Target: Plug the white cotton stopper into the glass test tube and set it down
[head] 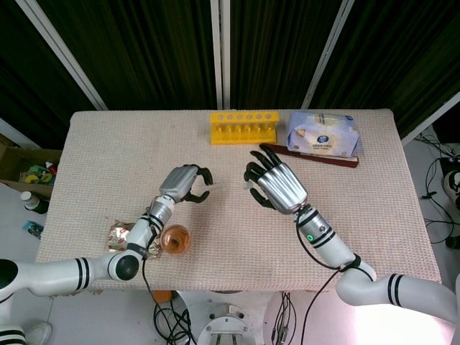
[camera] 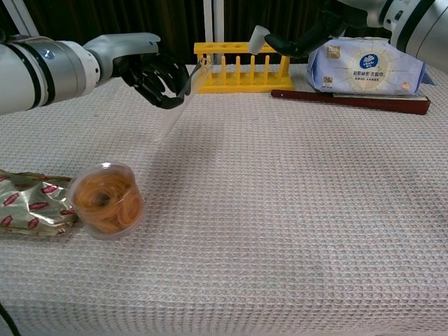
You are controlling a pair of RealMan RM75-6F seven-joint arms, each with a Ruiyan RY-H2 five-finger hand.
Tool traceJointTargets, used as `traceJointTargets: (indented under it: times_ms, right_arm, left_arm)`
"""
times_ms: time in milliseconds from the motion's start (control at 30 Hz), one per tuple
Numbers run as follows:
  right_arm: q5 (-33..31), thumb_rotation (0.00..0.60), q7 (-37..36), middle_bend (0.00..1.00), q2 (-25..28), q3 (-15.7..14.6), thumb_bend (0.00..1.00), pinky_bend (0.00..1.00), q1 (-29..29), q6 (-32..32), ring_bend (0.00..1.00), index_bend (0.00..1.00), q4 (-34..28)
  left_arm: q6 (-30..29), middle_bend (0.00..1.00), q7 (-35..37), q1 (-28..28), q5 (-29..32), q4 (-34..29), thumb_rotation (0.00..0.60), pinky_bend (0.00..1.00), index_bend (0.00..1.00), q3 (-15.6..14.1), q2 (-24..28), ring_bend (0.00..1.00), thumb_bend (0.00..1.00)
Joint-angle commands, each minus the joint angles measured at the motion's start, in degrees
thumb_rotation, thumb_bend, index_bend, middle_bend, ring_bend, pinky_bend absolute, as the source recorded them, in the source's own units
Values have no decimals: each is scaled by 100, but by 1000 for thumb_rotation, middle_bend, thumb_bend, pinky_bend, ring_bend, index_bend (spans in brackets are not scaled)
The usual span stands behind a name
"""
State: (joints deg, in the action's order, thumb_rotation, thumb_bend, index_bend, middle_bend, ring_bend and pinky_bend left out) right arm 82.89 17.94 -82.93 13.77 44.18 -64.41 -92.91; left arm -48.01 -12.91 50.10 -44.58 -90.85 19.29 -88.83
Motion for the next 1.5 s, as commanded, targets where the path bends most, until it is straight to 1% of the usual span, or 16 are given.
traceJointTargets:
  times_ms: [33, 767, 1500]
  right_arm:
    - [14, 600, -5, 383, -15, 15, 518, 137, 23, -9, 136, 633, 4]
    - [95, 600, 65, 383, -329, 109, 517, 138, 336, 28, 136, 633, 249]
    - [-79, 600, 284, 382, -396, 137, 517, 137, 488, 121, 136, 633, 267]
  left_arm:
    - [-39, 457, -9, 52, -2, 5, 600, 231, 594, -25, -30, 278, 381]
    - [-200, 457, 119, 281, 107, -196, 600, 232, 594, -54, 29, 278, 381]
    - [-329, 456, 165, 366, 55, -334, 600, 232, 594, -149, 76, 278, 381]
